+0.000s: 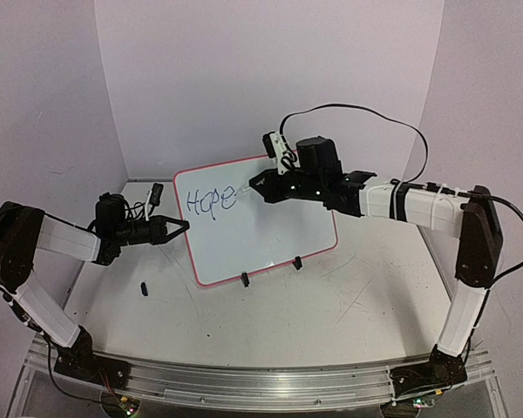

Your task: Write a sentence on the whiteboard

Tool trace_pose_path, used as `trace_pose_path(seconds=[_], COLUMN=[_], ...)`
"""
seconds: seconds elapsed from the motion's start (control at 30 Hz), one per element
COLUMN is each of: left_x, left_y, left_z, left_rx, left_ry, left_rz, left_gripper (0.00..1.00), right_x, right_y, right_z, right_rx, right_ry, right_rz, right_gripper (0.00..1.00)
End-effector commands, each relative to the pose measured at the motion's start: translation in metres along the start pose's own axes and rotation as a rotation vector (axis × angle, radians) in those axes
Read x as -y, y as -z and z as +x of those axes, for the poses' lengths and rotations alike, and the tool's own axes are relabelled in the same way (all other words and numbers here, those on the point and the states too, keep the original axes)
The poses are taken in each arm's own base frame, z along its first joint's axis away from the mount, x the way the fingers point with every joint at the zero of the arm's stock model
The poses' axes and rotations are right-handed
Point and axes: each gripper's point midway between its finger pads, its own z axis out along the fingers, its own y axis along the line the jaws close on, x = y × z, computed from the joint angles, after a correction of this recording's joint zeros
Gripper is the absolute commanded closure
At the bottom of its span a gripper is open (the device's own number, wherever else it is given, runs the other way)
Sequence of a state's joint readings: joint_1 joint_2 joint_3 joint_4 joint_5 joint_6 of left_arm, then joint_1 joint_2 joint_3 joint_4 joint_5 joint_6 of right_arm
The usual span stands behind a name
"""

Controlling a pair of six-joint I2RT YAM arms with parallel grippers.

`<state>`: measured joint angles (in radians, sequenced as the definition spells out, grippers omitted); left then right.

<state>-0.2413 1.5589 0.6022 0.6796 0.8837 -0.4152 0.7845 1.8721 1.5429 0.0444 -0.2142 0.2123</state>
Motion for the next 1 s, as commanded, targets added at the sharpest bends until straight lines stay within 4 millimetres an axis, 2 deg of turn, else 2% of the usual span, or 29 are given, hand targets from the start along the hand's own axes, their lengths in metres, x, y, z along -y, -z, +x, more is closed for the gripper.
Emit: trace_pose_path(seconds=[0.0,0.2,0.37,0.43,0.73,0.97], left_x=[-0.007,-0.012,-0.018,-0.02,-0.023,-0.025], left_y=[-0.006,-0.009,-0.003,-0.004,-0.005,-0.005], left_z=[-0.007,-0.005,-0.011,-0.01,-0.014,-0.015], left_rx=[0.002,-0.011,0.029,0.023,0.009,0.009], left_ry=[-0.009,0.004,-0.046,-0.041,-0.049,-0.07], left_rz=[-0.029,-0.034,-0.112,-0.112,-0.138,-0.148], left_gripper=[1.0,1.0,1.0,1.0,1.0,1.0], right_x=[-0.057,-0.049,-0.025,-0.022,-0.019,-0.01], right_y=[0.032,0.042,0.052,0.054,0.041,0.04], right_z=[-0.038,-0.035,-0.038,-0.04,-0.037,-0.03], right_rx=[0.103,0.121,0.122,0.122,0.094,0.085], right_ry=[0.047,0.063,0.078,0.102,0.132,0.138], right_rz=[-0.167,-0.14,-0.097,-0.08,-0.067,-0.024], right_gripper=[1.0,1.0,1.0,1.0,1.0,1.0])
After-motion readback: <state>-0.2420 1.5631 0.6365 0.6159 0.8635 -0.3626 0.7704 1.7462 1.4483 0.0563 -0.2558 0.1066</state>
